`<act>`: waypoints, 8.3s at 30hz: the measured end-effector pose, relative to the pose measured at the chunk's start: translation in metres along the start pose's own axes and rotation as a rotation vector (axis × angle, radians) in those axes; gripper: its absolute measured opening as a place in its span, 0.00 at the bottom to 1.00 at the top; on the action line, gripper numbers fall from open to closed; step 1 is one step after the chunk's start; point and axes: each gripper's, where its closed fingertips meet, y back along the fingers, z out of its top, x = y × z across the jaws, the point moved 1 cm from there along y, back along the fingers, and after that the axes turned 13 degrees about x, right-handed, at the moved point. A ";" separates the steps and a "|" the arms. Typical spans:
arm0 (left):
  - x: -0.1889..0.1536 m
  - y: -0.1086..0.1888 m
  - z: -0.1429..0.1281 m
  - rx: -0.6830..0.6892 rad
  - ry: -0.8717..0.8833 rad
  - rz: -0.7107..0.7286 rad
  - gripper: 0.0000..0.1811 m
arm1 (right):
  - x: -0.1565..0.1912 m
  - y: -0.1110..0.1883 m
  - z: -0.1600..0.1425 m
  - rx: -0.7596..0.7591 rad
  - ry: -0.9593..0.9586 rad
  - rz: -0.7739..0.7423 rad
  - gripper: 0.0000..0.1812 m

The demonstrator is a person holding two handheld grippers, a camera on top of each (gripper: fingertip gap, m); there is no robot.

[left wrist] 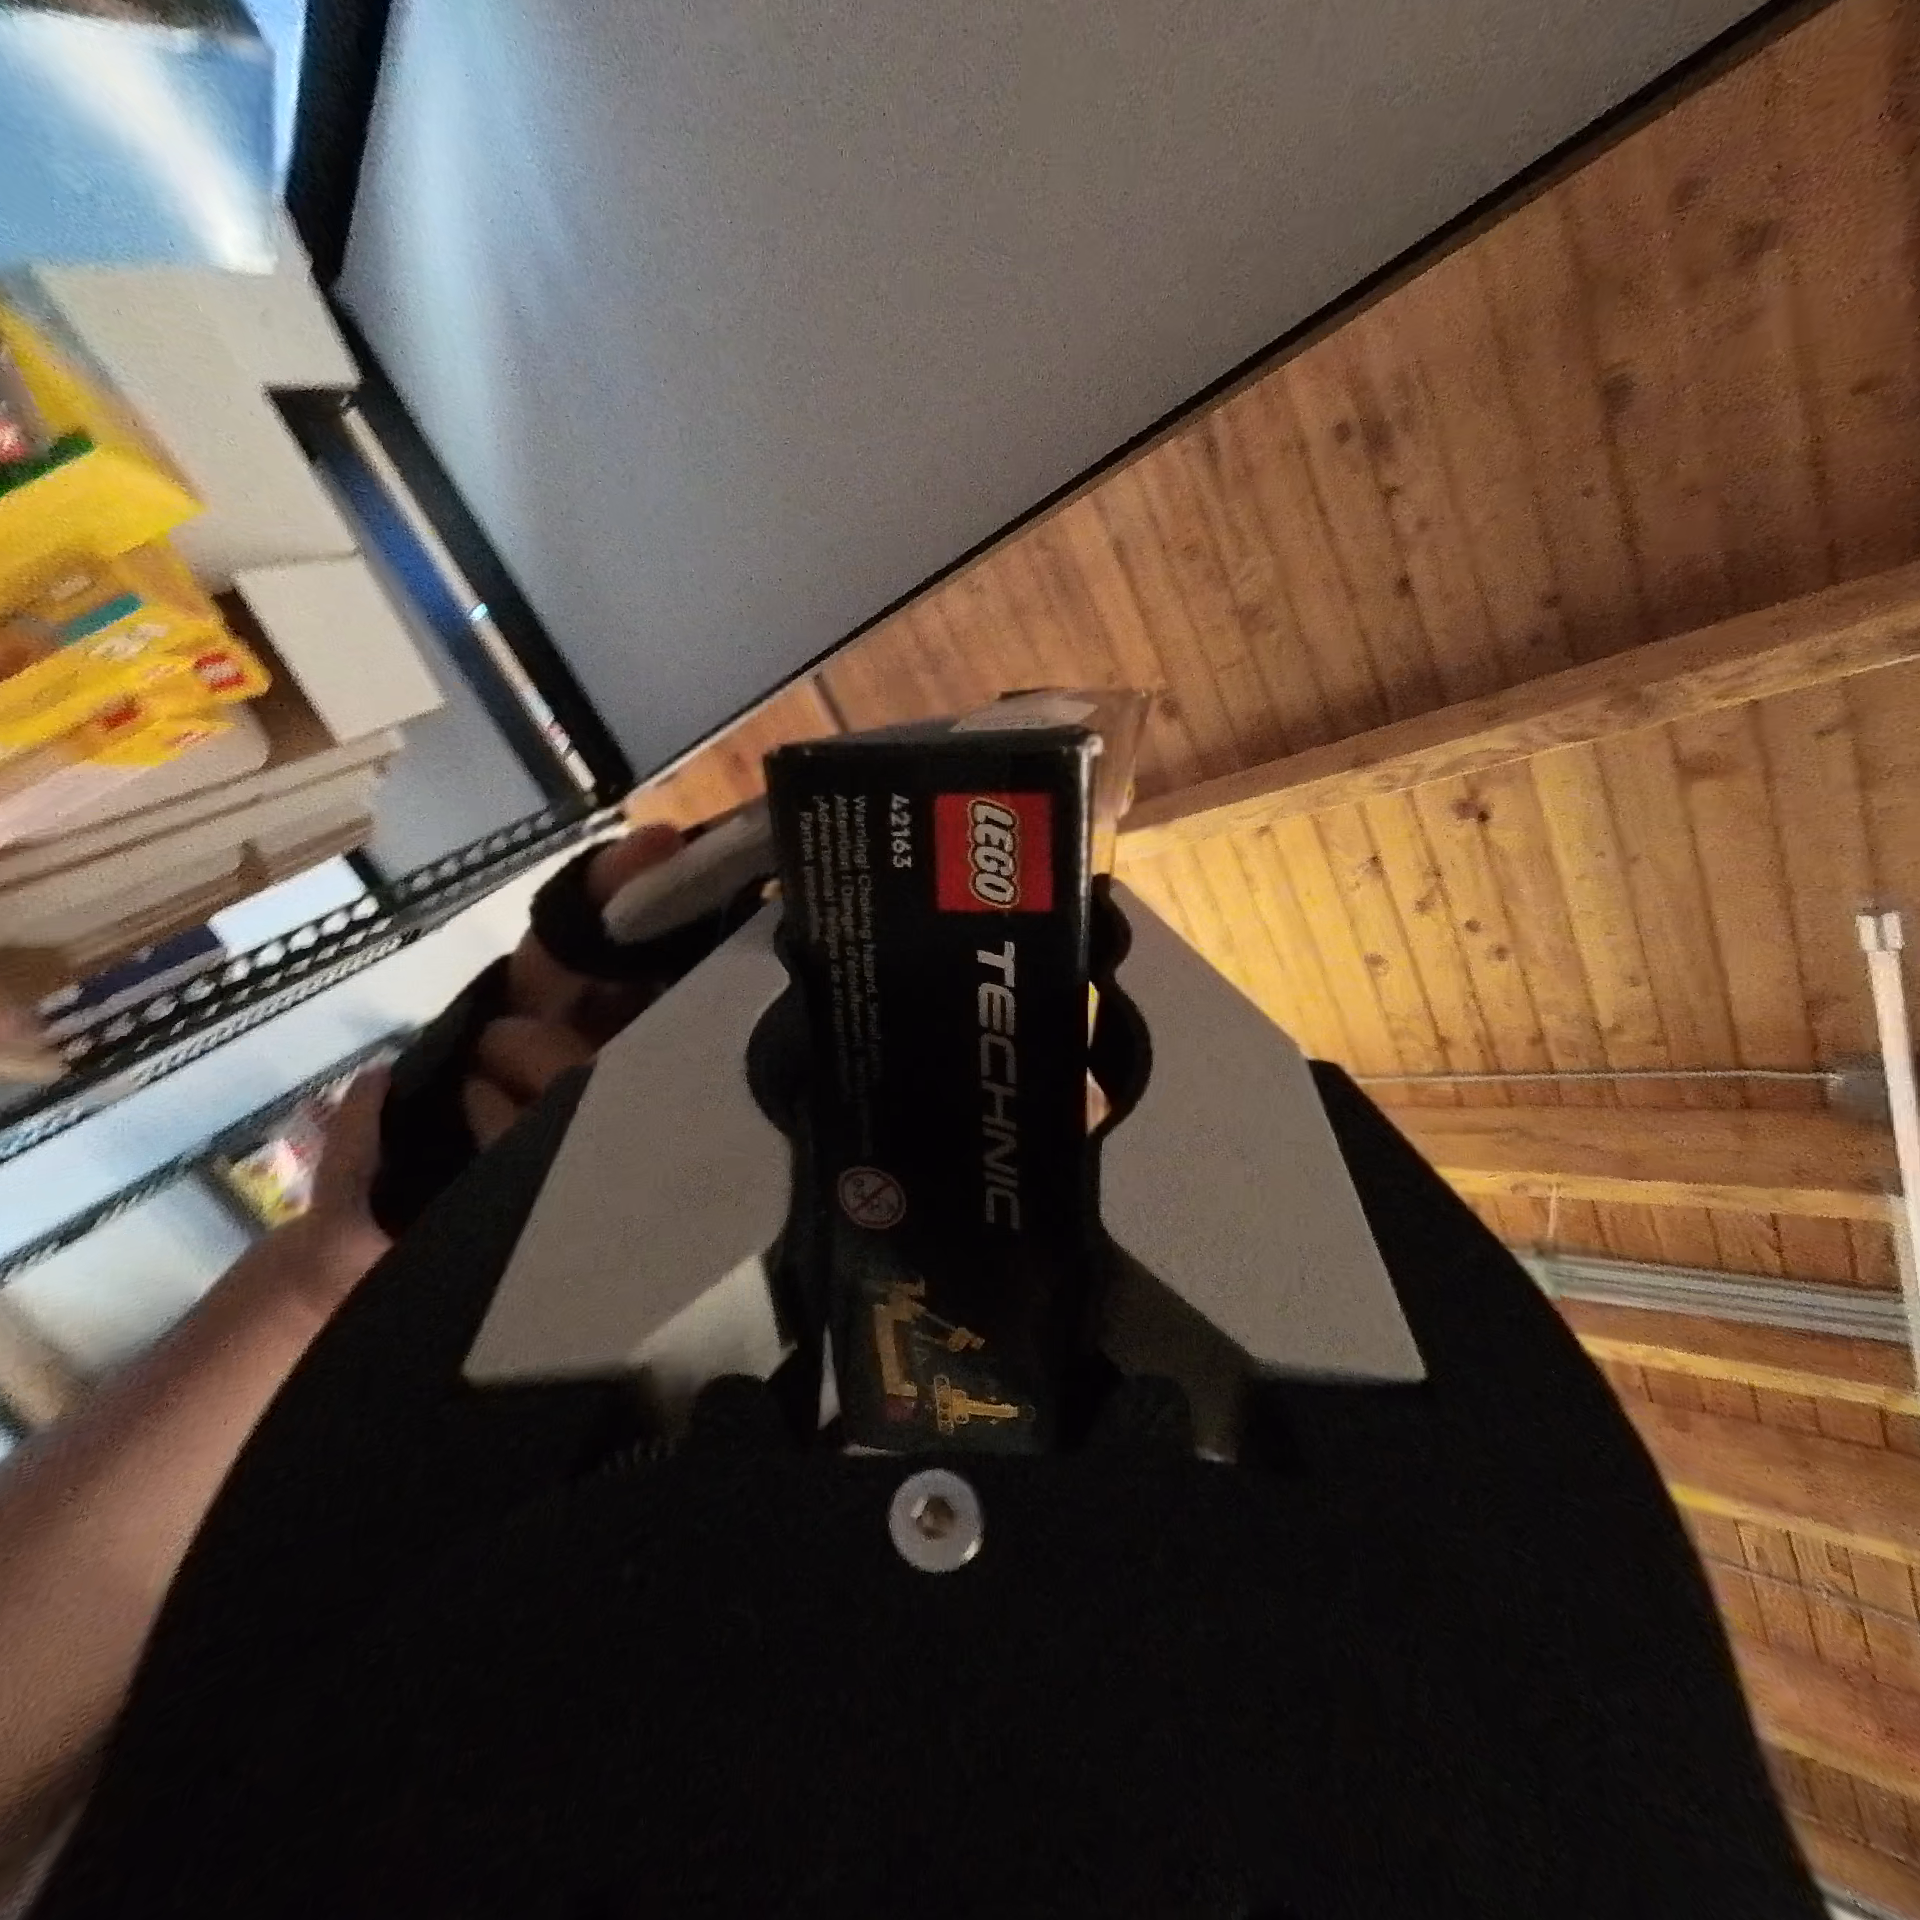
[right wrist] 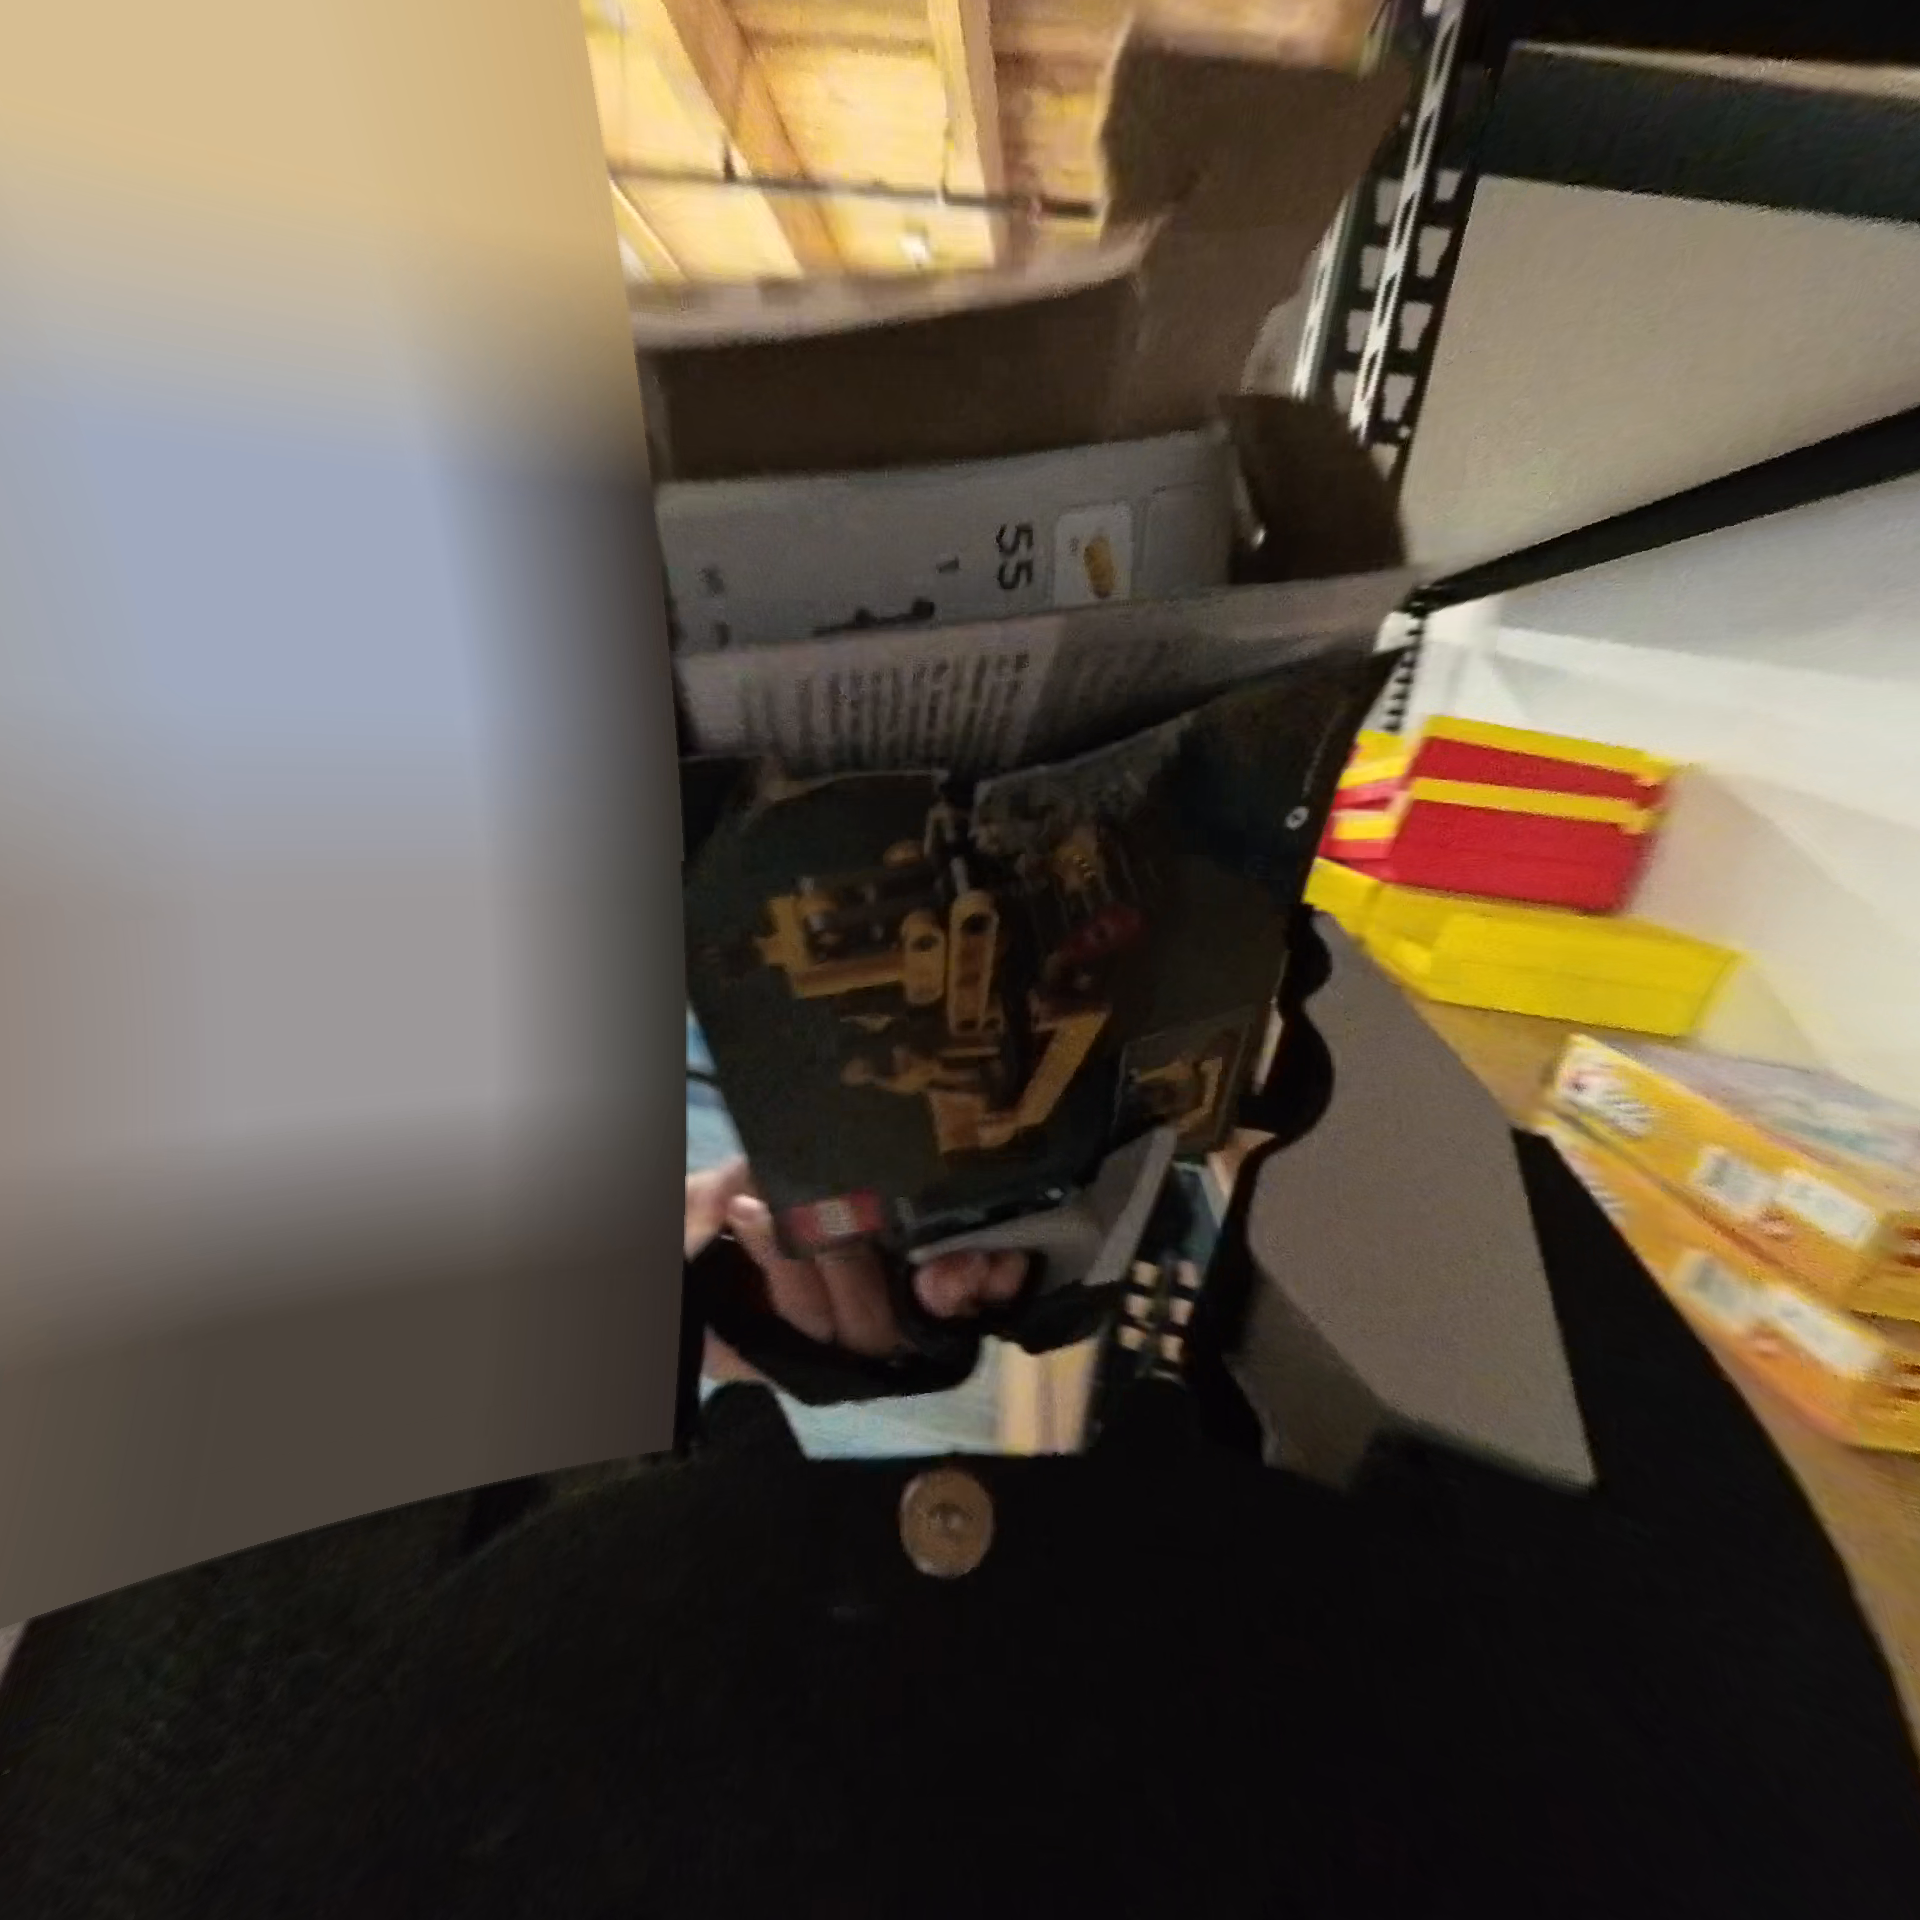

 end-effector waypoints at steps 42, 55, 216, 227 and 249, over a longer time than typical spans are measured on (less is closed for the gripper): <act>0.005 0.028 0.042 -0.031 -0.311 0.409 0.27 | -0.063 0.006 0.006 0.710 -0.898 0.452 0.00; 0.002 0.046 0.047 -0.154 -0.314 0.365 0.28 | -0.069 -0.009 -0.016 0.741 -0.743 0.316 0.00; 0.077 0.026 0.088 0.452 -0.840 1.402 0.00 | -0.176 0.008 -0.136 -0.112 -1.419 -0.265 0.00; 0.098 0.035 0.102 0.441 -0.820 1.464 0.00 | -0.202 -0.004 -0.157 -0.087 -1.472 -0.348 0.01; 0.084 0.037 0.115 0.388 -0.841 1.347 0.00 | -0.184 -0.006 -0.146 0.171 -1.353 -0.190 0.15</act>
